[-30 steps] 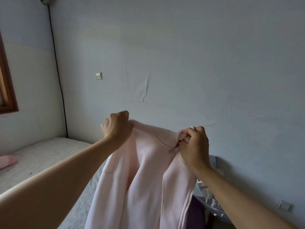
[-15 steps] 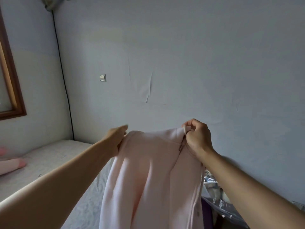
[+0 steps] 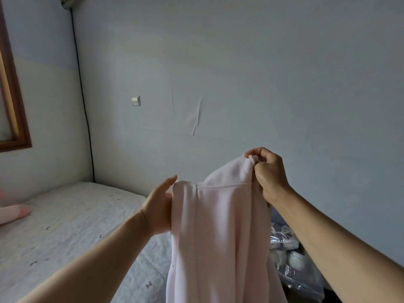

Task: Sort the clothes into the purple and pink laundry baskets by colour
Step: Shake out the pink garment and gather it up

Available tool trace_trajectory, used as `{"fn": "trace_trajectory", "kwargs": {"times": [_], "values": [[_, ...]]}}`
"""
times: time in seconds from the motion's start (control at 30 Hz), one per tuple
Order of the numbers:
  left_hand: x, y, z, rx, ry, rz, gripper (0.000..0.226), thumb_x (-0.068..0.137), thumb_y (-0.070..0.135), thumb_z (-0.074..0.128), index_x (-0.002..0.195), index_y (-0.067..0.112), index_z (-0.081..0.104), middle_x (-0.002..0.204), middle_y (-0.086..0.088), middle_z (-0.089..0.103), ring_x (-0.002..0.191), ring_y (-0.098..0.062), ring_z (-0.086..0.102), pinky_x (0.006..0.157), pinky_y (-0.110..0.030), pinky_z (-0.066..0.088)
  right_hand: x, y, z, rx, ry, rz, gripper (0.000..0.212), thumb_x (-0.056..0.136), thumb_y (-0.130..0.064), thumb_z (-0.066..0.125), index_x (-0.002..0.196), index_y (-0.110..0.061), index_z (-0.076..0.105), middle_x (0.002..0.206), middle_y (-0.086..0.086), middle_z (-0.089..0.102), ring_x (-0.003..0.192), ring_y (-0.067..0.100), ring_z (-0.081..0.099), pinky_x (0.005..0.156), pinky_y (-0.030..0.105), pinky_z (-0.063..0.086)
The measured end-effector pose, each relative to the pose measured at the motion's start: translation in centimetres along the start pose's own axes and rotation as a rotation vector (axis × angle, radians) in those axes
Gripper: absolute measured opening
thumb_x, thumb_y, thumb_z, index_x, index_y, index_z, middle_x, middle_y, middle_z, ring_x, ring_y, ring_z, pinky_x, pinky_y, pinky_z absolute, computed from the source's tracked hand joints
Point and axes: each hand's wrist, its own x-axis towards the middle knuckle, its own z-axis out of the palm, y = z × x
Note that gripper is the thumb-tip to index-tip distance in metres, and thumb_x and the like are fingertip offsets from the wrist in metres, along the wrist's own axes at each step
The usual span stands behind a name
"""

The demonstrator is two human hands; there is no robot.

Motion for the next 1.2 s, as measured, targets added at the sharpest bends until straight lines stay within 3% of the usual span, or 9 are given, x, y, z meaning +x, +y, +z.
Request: {"fn": "trace_trajectory", "kwargs": {"times": [0.2, 0.37, 0.47, 0.53, 0.63, 0.77, 0.97, 1.13, 1.2], "values": [[0.4, 0.1, 3.4, -0.016, -0.104, 0.143, 0.041, 0.079, 0.036, 0.054, 0.084, 0.003, 0.077, 0.084, -0.017, 0.071, 0.072, -0.027, 0.071, 0.068, -0.035, 0.059, 0.1, 1.1, -2.5, 0.079, -0.089, 0.091, 0.04, 0.087, 0.012, 0.041, 0.087, -0.022, 0.064, 0.085, 0.002, 0.063, 0.077, 0.015, 0.055, 0.07, 0.027, 0.044], [0.5, 1.6, 4.4, -0.052, -0.107, 0.246, 0.043, 0.079, 0.042, 0.054, 0.075, 0.005, 0.076, 0.077, -0.014, 0.071, 0.07, -0.024, 0.07, 0.068, -0.031, 0.058, 0.2, 3.4, -3.9, 0.004, -0.22, 0.304, 0.016, 0.093, -0.021, 0.054, 0.104, -0.017, 0.065, 0.107, 0.011, 0.068, 0.094, 0.024, 0.064, 0.075, 0.032, 0.05], [1.1, 2.4, 3.8, -0.169, -0.016, 0.291, 0.075, 0.07, 0.054, 0.071, 0.126, 0.006, 0.058, 0.119, -0.019, 0.064, 0.103, -0.029, 0.066, 0.086, -0.044, 0.055, -0.9, 3.2, -3.4, 0.169, -0.392, 0.472, 0.017, 0.088, -0.025, 0.051, 0.088, -0.017, 0.067, 0.087, 0.01, 0.067, 0.079, 0.027, 0.062, 0.072, 0.037, 0.046], [1.3, 2.5, 3.3, -0.252, 0.047, 0.284, 0.094, 0.065, 0.064, 0.075, 0.141, 0.018, 0.044, 0.131, -0.017, 0.058, 0.114, -0.034, 0.061, 0.094, -0.051, 0.049, -1.5, 2.9, -2.7, 0.389, -0.515, 0.528, 0.023, 0.087, -0.021, 0.042, 0.072, -0.018, 0.059, 0.074, 0.006, 0.058, 0.064, 0.02, 0.053, 0.062, 0.033, 0.037], [1.4, 2.6, 2.4, -0.308, 0.04, 0.3, 0.08, 0.078, 0.064, 0.063, 0.134, 0.008, 0.049, 0.123, -0.021, 0.062, 0.113, -0.037, 0.061, 0.093, -0.051, 0.049, -2.6, 3.3, -0.6, 0.335, -0.562, 0.504, 0.024, 0.093, -0.032, 0.05, 0.08, -0.013, 0.057, 0.076, 0.007, 0.057, 0.063, 0.017, 0.056, 0.058, 0.027, 0.045], [0.6, 3.5, 1.3, -0.235, 0.084, 0.442, 0.041, 0.087, 0.035, 0.064, 0.116, 0.008, 0.053, 0.112, -0.02, 0.062, 0.094, -0.033, 0.067, 0.07, -0.047, 0.055, -2.9, 4.5, 2.4, -0.055, -0.272, 0.395, 0.037, 0.08, -0.012, 0.068, 0.11, -0.014, 0.047, 0.104, 0.009, 0.059, 0.09, 0.027, 0.062, 0.059, 0.031, 0.049], [-2.3, 5.7, -0.6, -0.053, 0.22, 0.343, 0.029, 0.089, 0.013, 0.054, 0.116, 0.003, 0.058, 0.089, -0.016, 0.066, 0.071, -0.026, 0.067, 0.054, -0.037, 0.059, -1.0, 3.5, 3.1, -0.153, -0.171, 0.162, 0.015, 0.087, -0.008, 0.059, 0.102, -0.007, 0.061, 0.093, 0.006, 0.063, 0.083, 0.02, 0.057, 0.058, 0.025, 0.04], [-3.6, 7.4, -0.4, 0.237, 0.291, 0.102, 0.031, 0.089, 0.007, 0.057, 0.061, 0.002, 0.071, 0.059, -0.012, 0.068, 0.047, -0.021, 0.066, 0.044, -0.036, 0.054, 0.6, 2.0, 3.3, 0.032, -0.026, 0.12, 0.015, 0.084, 0.0, 0.059, 0.084, -0.015, 0.061, 0.079, 0.003, 0.06, 0.075, 0.019, 0.054, 0.065, 0.026, 0.041], [-4.0, 7.8, -0.4, 0.38, 0.302, 0.134, 0.025, 0.085, 0.005, 0.064, 0.062, 0.002, 0.072, 0.06, -0.011, 0.069, 0.049, -0.023, 0.066, 0.048, -0.035, 0.056, 0.8, 1.6, 3.0, 0.028, -0.03, 0.101, 0.018, 0.085, -0.001, 0.059, 0.079, -0.018, 0.058, 0.077, 0.001, 0.058, 0.074, 0.018, 0.053, 0.063, 0.026, 0.041]]}}
